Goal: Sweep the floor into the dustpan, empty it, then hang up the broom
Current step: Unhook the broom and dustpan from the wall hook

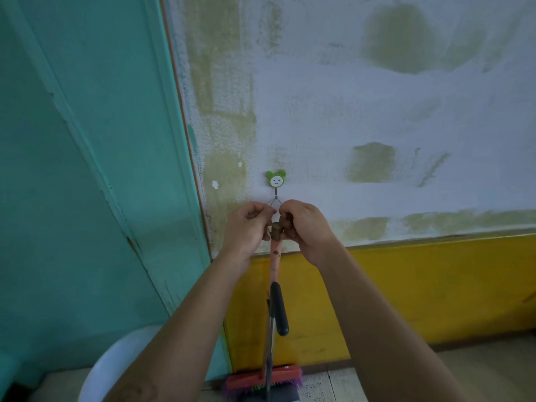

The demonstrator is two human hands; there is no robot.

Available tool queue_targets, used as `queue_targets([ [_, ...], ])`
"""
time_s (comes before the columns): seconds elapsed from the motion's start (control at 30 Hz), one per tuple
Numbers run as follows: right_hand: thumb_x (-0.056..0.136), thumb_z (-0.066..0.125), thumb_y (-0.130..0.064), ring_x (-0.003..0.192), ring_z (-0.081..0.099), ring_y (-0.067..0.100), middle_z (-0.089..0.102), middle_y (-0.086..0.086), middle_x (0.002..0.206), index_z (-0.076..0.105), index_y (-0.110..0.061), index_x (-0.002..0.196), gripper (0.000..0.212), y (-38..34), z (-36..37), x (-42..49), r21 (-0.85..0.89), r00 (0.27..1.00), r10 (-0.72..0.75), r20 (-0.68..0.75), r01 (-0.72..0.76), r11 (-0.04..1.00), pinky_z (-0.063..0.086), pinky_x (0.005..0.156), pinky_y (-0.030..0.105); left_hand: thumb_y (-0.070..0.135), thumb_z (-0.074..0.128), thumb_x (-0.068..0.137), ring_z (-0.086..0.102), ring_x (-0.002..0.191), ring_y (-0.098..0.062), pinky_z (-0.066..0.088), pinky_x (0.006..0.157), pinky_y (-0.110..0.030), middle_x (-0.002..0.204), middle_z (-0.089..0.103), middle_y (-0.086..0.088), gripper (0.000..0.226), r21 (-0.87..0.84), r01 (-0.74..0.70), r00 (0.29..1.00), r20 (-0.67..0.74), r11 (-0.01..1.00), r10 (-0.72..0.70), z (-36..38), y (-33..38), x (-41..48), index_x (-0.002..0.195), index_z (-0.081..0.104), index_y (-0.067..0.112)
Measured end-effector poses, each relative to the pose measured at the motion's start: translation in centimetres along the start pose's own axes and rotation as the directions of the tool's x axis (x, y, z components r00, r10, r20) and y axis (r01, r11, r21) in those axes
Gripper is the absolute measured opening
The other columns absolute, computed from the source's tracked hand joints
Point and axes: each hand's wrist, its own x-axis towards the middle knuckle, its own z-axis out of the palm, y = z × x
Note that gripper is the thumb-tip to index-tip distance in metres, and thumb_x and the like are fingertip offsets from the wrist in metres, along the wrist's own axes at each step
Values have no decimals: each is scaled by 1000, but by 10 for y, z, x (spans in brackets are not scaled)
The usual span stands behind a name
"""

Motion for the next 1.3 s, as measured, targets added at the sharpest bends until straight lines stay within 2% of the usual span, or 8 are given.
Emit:
queue_targets([
  [0.2,85,43,-1,36,42,9,37,-4,45,39,-10,56,30,-17,3,-2,-42,999,-52,-7,51,998,39,49,29,9,63,90,47,52,-12,42,53,-27,58,54,1,16,17,-57,998,-34,998,58,-5,19,7,75,69,12],
  [0.33,84,45,-2,45,43,16,37,-4,44,40,-11,55,31,-28,5,-6,-34,998,-66,1,66,997,40,53,32,11,63,90,47,51,-10,42,53,-27,55,53,4,15,12,-92,995,-37,996,92,-6,28,2,76,67,13],
  [0.57,83,46,-6,43,32,13,39,1,51,45,-9,58,25,-38,2,-33,-74,998,-13,54,17,997,40,55,31,13,61,94,49,53,-12,46,57,-28,59,57,4,15,80,-170,983,83,982,163,-5,25,-24,81,68,12],
  [0.8,88,53,-11,48,40,14,52,7,60,60,-4,67,23,-25,-2,-62,-63,998,11,60,-7,998,41,49,27,20,62,95,52,56,-13,45,56,-32,69,62,4,13,71,-148,980,144,986,137,-7,-1,-53,87,68,12],
  [0.97,90,53,-14,54,48,13,63,4,69,68,-4,81,20,-24,-1,-80,-74,1000,10,6,-10,997,44,50,24,27,60,95,57,69,-10,45,62,-28,82,64,13,9,329,-165,986,82,930,146,-9,-37,-77,87,64,26],
  [1.07,90,51,-13,57,48,13,62,5,71,67,-3,84,20,-20,0,-90,-42,999,-12,-38,10,999,43,51,24,29,60,94,58,76,-8,41,62,-23,91,61,11,8,473,-125,991,106,872,85,-5,-60,-92,95,60,22],
  [1.17,91,51,-14,59,48,14,62,5,73,67,-3,86,20,-14,2,-104,-42,997,-21,-76,18,999,43,53,25,28,61,93,57,77,-12,43,63,-25,91,59,8,12,511,-51,995,101,858,-1,-9,-82,-105,98,59,18],
  [1.3,93,50,-15,62,50,14,63,5,76,66,-3,89,21,-9,10,-130,-52,994,-28,-108,23,998,44,55,27,37,59,93,59,84,-18,53,74,-39,99,58,-2,21,520,184,947,133,834,-291,-16,-97,-128,102,50,19],
])
